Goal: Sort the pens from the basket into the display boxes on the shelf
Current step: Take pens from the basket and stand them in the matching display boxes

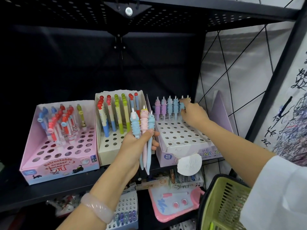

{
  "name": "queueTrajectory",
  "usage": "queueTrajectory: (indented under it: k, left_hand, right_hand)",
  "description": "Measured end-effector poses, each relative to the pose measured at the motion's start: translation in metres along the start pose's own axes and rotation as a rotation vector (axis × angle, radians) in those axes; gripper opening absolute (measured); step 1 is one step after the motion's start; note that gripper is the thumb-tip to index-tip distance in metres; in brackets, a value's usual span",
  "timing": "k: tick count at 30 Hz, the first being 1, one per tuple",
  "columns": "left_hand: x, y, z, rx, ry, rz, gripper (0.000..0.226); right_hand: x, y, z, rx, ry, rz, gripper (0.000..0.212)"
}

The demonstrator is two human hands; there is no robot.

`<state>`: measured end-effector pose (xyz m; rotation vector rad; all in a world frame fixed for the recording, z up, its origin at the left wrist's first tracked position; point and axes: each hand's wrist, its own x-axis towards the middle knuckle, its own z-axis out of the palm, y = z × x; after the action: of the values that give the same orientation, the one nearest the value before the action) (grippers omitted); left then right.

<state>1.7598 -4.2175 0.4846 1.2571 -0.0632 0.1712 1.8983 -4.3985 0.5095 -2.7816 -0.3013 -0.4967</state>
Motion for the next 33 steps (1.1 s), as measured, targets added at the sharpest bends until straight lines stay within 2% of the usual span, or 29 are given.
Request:
queueTrajectory:
  k: [3, 5, 6, 8, 10, 12, 15, 18, 19, 21, 24, 28, 33]
  left_hand:
    - [0.001, 0.001, -0.002, -0.016, -0.002, 0.003, 0.009]
    - [0.002, 0.002, -0.002, -0.028, -0.007, 0.006, 0.009]
    - [0.002, 0.002, -0.001, -0.034, -0.011, 0.007, 0.009]
    - [0.003, 0.002, 0.001, -0.037, -0.018, 0.011, 0.010]
    - [0.004, 0.001, 0.005, -0.028, -0.018, 0.011, 0.010]
    - [0.004, -0.001, 0.010, -0.031, -0.014, 0.008, 0.009]
    - [0.005, 0.000, 0.013, -0.061, -0.010, -0.013, 0.011]
    - [0.007, -0.001, 0.009, 0.000, 0.019, -0.046, 0.007]
    - [0.007, -0.002, 0.006, 0.026, 0.036, -0.051, 0.006]
    - [0.008, -0.005, 0.002, 0.073, 0.067, -0.050, 0.009]
    - [0.010, -0.007, -0.003, 0.115, 0.073, -0.036, 0.010]
    - [0.009, -0.007, -0.006, 0.092, 0.038, -0.039, 0.007]
    - [0.007, -0.006, -0.008, 0.105, 0.046, -0.044, 0.008]
  right_hand:
    - [-0.007, -0.008, -0.002, 0.110, 0.102, -0.020, 0.041]
    - [-0.016, -0.021, -0.006, 0.386, 0.170, -0.034, 0.026]
    - [-0.022, -0.028, -0.009, 0.559, 0.118, -0.043, 0.018]
    - [-0.038, -0.042, -0.014, 0.824, -0.154, -0.085, 0.018]
    - [-0.050, -0.051, -0.015, 0.925, -0.416, -0.153, 0.020]
    - [-0.054, -0.052, -0.013, 1.015, -0.515, -0.187, 0.021]
    - [-0.050, -0.050, -0.014, 1.196, -0.462, -0.154, 0.020]
    - [-0.034, -0.041, -0.024, 1.399, -0.250, 0.012, 0.021]
    - [-0.027, -0.036, -0.028, 1.369, -0.141, 0.065, 0.021]
    - [-0.013, -0.023, -0.033, 1.128, 0.055, 0.118, 0.019]
    - [0.001, -0.010, -0.029, 0.850, 0.199, 0.101, 0.013]
    - [0.005, -0.008, -0.013, 0.781, 0.159, 0.086, 0.009]
    - [0.007, -0.016, -0.001, 0.656, 0.078, 0.032, 0.018]
